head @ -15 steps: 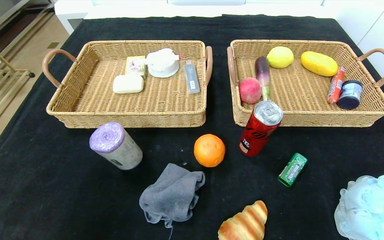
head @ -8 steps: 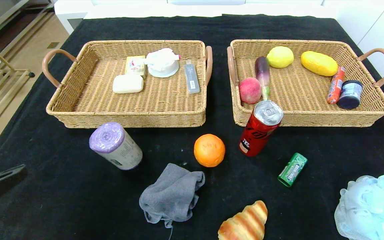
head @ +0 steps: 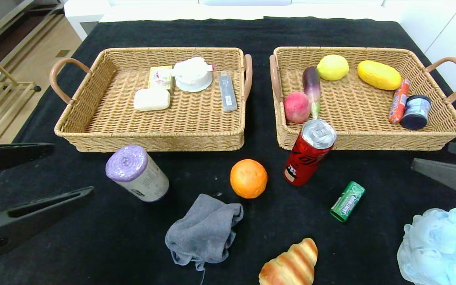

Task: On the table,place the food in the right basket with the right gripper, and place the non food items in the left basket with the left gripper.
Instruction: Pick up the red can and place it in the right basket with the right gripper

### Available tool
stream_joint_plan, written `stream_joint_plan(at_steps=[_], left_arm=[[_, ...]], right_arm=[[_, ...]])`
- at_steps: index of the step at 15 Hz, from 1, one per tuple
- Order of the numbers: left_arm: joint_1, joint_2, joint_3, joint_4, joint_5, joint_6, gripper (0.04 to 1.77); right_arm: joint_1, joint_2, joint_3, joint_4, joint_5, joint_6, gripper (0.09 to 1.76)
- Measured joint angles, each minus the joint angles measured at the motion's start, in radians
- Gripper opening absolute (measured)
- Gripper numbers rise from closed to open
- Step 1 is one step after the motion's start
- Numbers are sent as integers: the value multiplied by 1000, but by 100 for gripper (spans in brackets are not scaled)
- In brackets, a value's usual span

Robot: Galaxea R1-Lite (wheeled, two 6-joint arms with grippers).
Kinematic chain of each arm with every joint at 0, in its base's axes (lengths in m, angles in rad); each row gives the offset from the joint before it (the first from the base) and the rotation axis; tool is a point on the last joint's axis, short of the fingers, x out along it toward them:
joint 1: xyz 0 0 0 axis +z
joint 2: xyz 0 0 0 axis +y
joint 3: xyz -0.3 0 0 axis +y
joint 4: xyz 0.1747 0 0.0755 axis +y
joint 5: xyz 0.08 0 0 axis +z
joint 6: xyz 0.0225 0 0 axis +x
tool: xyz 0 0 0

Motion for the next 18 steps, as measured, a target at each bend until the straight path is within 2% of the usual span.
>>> stream_joint_plan(at_steps=[4,7,14,18], left_arm=[[-40,66,-10,-76,1,6,172],[-51,87,-12,-77,-2,85,172],[-92,89,-1,-77,7,95,172],[-99,84,0,-75,7,95,172]], right_arm=[[83,53,1,-39,-30,-1,171],[115,95,9,-85,-55,2,171],[171,124,13,-87,-60,-3,171],[270,152,17,-90,-165,-4,171]])
